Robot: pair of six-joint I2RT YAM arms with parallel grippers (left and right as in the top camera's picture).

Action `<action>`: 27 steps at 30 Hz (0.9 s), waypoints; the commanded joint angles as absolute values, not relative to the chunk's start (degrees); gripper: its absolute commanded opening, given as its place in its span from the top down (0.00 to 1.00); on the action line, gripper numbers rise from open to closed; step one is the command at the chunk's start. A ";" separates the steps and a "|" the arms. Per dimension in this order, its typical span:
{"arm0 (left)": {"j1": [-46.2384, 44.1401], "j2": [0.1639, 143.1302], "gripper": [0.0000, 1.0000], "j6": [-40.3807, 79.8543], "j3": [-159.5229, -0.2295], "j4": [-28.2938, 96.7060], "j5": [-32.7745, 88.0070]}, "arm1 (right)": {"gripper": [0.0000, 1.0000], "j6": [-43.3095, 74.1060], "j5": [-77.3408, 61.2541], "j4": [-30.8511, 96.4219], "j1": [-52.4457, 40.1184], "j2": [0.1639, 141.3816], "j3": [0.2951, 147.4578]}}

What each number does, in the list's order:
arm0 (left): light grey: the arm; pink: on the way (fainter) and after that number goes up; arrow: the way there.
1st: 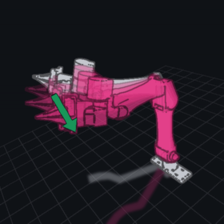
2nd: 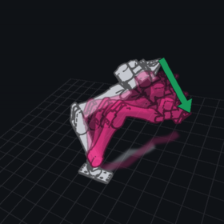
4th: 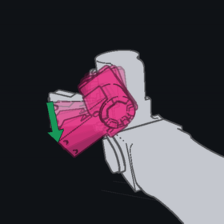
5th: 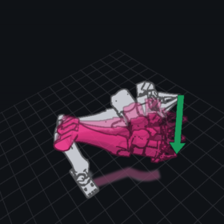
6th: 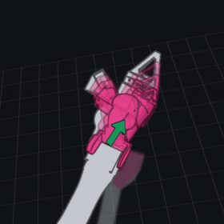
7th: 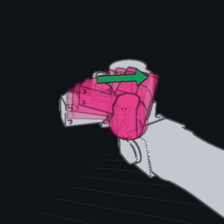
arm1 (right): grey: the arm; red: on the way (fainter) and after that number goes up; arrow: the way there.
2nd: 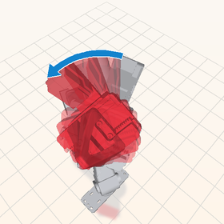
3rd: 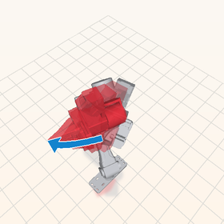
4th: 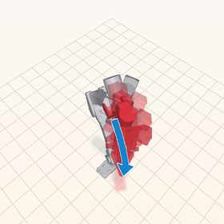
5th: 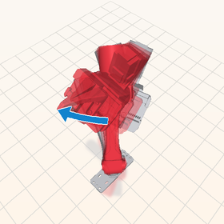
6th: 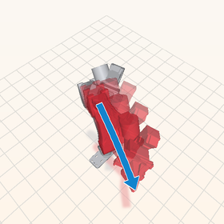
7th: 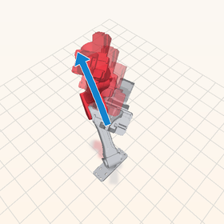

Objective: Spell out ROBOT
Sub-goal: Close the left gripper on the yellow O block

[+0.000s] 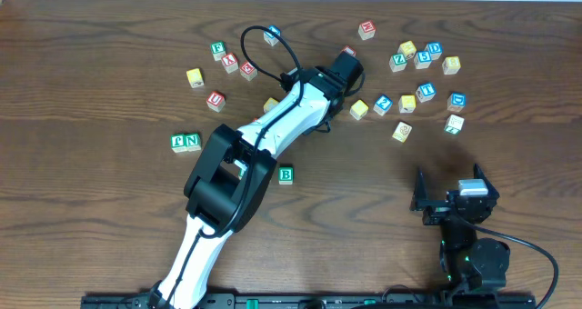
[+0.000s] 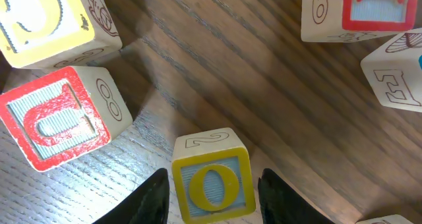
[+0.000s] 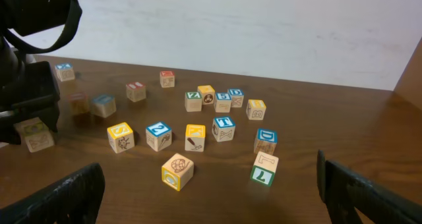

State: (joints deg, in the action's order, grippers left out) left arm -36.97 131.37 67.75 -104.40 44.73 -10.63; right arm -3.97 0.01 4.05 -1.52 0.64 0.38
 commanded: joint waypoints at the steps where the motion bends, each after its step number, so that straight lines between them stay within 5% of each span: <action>1: -37.10 131.94 0.57 68.25 -104.14 44.86 -10.98 | 0.01 -3.46 0.51 4.32 -1.17 0.38 0.32; 10: -37.10 132.92 0.68 68.27 -103.55 44.60 -11.00 | 0.01 -3.46 0.51 4.29 -1.17 0.38 0.32; 16: -37.10 132.92 0.92 68.25 -103.55 44.29 -10.98 | 0.01 -3.46 0.51 4.29 -1.17 0.38 0.32; 27: -37.10 129.49 0.92 63.09 -103.79 45.95 -10.98 | 0.01 -3.46 0.51 4.29 -1.17 0.38 0.32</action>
State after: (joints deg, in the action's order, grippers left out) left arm -36.99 131.48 66.81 -104.40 44.91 -10.63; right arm -3.97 0.01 4.05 -1.52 0.62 0.38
